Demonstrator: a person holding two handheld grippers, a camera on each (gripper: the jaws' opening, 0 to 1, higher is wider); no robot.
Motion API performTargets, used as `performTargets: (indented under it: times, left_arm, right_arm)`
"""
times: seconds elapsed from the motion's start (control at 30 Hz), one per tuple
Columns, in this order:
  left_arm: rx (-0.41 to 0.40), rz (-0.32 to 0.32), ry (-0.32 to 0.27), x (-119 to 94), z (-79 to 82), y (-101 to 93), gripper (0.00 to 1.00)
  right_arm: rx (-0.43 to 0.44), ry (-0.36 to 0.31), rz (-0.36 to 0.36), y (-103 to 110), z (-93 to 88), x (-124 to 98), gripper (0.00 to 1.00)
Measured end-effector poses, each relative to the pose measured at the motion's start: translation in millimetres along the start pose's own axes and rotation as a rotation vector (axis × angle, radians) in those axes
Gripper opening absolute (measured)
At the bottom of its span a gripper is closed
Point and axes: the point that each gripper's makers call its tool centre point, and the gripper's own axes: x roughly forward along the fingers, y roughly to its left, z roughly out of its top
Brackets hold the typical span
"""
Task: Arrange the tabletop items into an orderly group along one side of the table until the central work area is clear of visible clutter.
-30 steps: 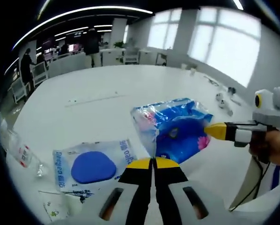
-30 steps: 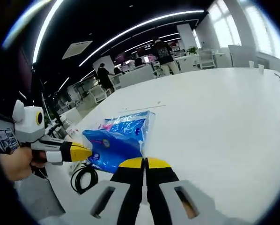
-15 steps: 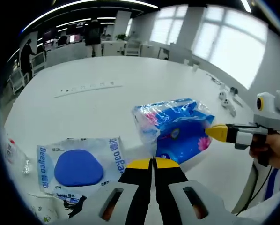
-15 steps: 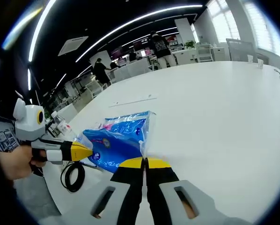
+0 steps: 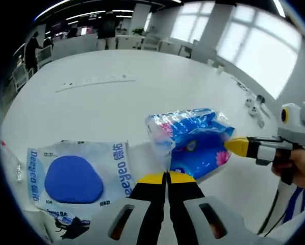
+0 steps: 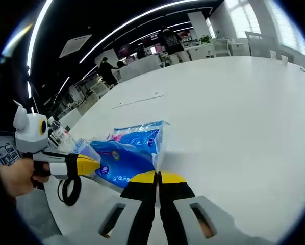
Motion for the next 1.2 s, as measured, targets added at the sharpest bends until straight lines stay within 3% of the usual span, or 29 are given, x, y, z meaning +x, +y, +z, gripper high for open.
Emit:
performTargets:
  times: [0.47, 0.57, 0.67, 0.7, 0.83, 1.2]
  left_arm:
    - [-0.002, 0.037, 0.05, 12.1, -13.6, 7.2, 0.0]
    - [0.006, 0.034, 0.061, 14.7, -16.2, 6.4, 0.0]
    - [0.008, 0.033, 0.074, 18.9, -21.7, 4.7, 0.0]
    - [0.009, 0.034, 0.068, 19.4, -21.1, 4.1, 0.0]
    - [0.013, 0.046, 0.063, 18.9, -22.9, 5.1, 0.0]
    - [0.028, 0.058, 0.056, 17.3, -23.5, 5.4, 0.0]
  right_arm:
    - [-0.055, 0.054, -0.004, -5.0, -15.4, 15.2, 0.0]
    - [-0.129, 0.073, -0.015, -8.9, -17.3, 16.3, 0.0]
    - [-0.207, 0.137, -0.056, -16.4, -29.7, 17.5, 0.0]
    - [-0.238, 0.121, -0.058, -16.5, -28.6, 19.1, 0.0]
    - [-0.208, 0.091, -0.056, -13.7, -27.6, 17.8, 0.0]
    - [-0.236, 0.084, -0.054, -13.1, -27.7, 18.3, 0.0]
